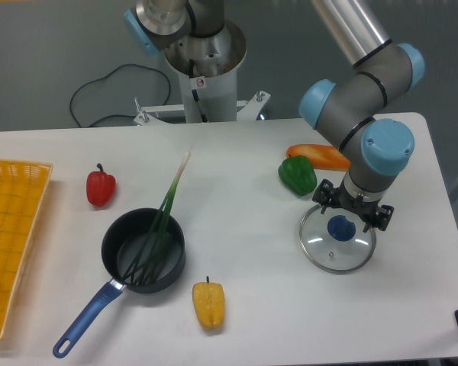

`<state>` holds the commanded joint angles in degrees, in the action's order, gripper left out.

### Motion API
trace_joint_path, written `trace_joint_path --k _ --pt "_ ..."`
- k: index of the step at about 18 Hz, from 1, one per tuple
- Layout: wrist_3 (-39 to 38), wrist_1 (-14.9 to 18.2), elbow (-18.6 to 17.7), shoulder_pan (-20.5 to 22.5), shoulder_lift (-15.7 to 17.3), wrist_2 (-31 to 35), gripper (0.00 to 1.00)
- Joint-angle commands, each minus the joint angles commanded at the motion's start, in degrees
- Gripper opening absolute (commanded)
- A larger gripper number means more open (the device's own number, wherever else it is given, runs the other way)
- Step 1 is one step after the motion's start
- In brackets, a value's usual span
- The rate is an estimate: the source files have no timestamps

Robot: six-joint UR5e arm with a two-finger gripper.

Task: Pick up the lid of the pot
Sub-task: 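Lower the open gripper around the blue knob of the lid, then close the gripper on the blue knob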

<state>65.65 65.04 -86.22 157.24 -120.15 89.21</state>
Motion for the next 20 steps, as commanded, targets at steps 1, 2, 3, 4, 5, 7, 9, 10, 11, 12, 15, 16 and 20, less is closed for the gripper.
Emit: trace_joint_path --k 1,2,3,4,5,7,9,10,11,12,15,16,20 --pt "0.0 0.0 0.0 0.0 0.0 -0.3 1.0" --pt "0.0 0.0 0.0 0.0 -0.3 -0.5 1.0" --pt "0.1 -0.1 0.0 0.0 -0.5 -0.5 1.0" --pt "0.2 -0.1 0.1 0.0 -0.7 -0.5 1.0" --pt "0.2 -0.1 0.2 0.0 -0.9 -0.5 1.0" --pt "0.2 -0.7 0.2 0.0 -1.1 -0.5 1.0" --pt "0.7 -1.1 0.2 0.0 -1.5 -0.4 1.0" --pt "1.6 -1.9 0.1 0.0 -1.9 -0.4 1.0" --pt "2.1 -2.5 0.1 -0.1 -2.1 -0.4 1.0" --pt "2.1 -2.5 0.1 -0.1 -2.2 -0.4 1.0" --pt "2.2 -2.6 0.0 -0.1 -2.2 -0.4 1.0" --pt "2.2 -2.7 0.0 -0.1 -2.4 -0.4 1.0" --pt "2.2 -2.7 0.0 -0.1 -2.5 -0.4 1.0"
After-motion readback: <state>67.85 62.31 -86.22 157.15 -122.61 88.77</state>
